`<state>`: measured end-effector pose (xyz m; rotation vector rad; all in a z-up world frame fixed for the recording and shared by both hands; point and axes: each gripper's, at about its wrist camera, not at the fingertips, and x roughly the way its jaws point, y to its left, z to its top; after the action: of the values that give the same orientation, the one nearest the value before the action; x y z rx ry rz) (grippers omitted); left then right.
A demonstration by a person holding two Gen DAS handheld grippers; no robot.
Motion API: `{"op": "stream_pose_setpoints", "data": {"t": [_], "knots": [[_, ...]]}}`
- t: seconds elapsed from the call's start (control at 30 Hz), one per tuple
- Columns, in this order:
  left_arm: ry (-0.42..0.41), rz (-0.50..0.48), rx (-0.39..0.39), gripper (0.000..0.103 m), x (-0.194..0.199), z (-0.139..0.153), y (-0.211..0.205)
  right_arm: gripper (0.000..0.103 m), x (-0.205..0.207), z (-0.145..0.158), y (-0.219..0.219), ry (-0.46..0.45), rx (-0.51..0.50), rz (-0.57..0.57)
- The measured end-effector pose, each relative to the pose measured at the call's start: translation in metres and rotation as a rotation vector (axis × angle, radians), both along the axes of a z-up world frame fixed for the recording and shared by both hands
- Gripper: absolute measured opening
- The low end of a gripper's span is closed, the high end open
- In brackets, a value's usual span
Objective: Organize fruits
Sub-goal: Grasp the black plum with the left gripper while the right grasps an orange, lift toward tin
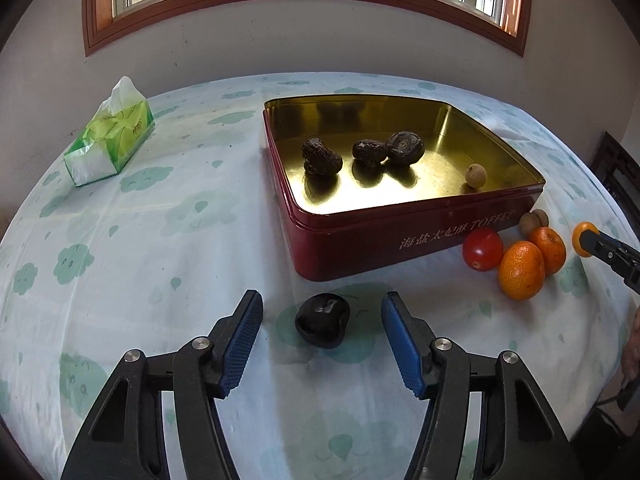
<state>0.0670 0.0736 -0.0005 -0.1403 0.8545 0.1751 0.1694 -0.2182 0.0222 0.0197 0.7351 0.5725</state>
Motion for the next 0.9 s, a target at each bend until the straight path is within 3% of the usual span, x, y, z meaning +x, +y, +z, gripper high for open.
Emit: {"op": "stream_pose_setpoints", "data": {"t": [0.1,0.2,0.63,0.9], "knots": [[-0.003,0.005,-0.010,0.049,0.000,-0.002,0.002,0.038,0.001,-0.006,0.004,0.008,0.001,0.010],[-0.009,0.009,0.009,0.026,-0.002,-0.001,0.000,0.038,-0.003,-0.007,0.010,-0.008,-0.035,0.032],[-0.103,-0.009,0.035,0.026,-0.018,0.030,-0.042,0.038,-0.001,-0.014,0.007,0.022,-0.033,0.016],[-0.162,0.007,0.056,0.026,-0.020,0.054,-0.048,0.038,-0.013,0.003,0.012,-0.007,-0.012,0.038]]}}
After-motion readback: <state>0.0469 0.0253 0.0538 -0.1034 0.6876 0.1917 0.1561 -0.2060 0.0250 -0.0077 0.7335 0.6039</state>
